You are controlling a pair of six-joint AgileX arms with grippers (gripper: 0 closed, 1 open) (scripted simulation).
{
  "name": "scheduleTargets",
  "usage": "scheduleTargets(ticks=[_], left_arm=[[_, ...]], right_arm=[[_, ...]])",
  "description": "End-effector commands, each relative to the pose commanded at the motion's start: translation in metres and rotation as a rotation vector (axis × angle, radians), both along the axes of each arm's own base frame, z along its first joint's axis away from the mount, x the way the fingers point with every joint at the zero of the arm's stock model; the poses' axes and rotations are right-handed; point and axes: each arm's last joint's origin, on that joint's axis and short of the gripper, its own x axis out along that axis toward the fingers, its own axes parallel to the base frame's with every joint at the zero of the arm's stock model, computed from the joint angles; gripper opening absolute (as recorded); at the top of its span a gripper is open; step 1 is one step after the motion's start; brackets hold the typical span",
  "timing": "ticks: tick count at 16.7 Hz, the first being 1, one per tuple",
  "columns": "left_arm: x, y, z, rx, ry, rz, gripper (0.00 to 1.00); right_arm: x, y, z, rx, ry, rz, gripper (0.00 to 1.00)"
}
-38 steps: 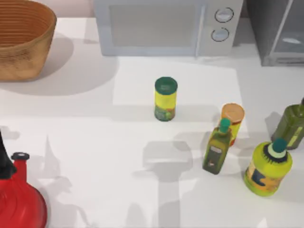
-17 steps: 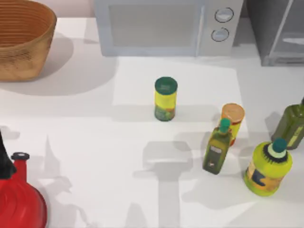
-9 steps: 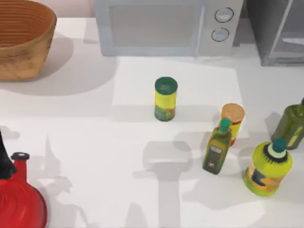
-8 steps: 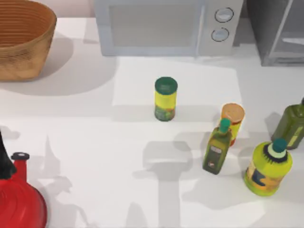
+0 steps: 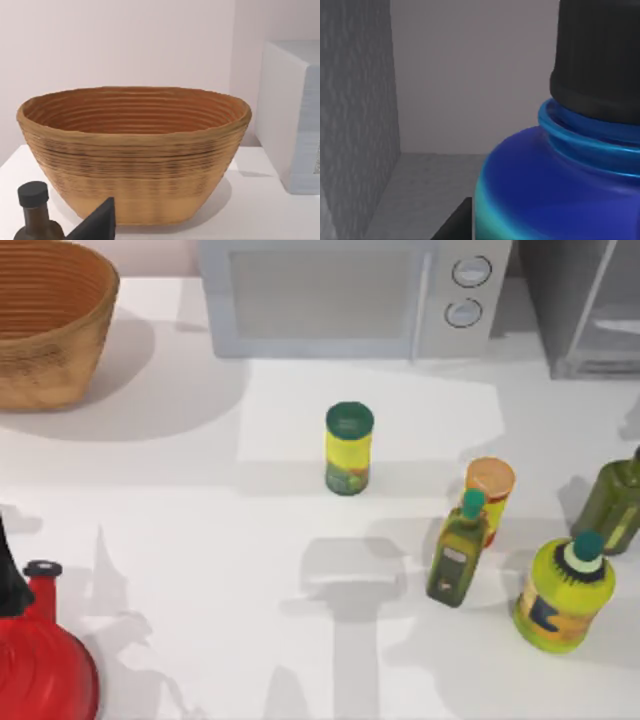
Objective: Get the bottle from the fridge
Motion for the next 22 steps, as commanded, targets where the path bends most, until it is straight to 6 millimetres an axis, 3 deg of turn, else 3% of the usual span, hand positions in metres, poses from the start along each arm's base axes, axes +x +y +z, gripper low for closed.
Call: scheduleTargets(ticks=[3, 6, 9, 12, 17, 22], left_arm=[[0.0, 0.0, 0.0, 0.0, 0.0, 0.0, 1.0], [0.0, 0.0, 0.0, 0.0, 0.0, 0.0, 1.0], [0.0, 0.0, 0.0, 0.0, 0.0, 0.0, 1.0], [0.0, 0.0, 0.0, 0.0, 0.0, 0.0, 1.0], [0.0, 0.0, 0.0, 0.0, 0.0, 0.0, 1.0], [0.0, 0.0, 0.0, 0.0, 0.0, 0.0, 1.0]], right_arm=[[-0.041, 0.024, 0.023, 0.0, -0.001, -0.003, 0.0], [-0.091, 0.046, 0.03, 0.008, 0.005, -0.004, 0.0], [-0.139, 0.063, 0.019, 0.016, 0.004, -0.003, 0.0], [-0.172, 0.073, -0.003, 0.022, 0.002, 0.0, 0.0], [-0.194, 0.08, -0.034, 0.023, 0.002, 0.004, 0.0], [-0.197, 0.081, -0.041, 0.022, 0.004, 0.006, 0.0]])
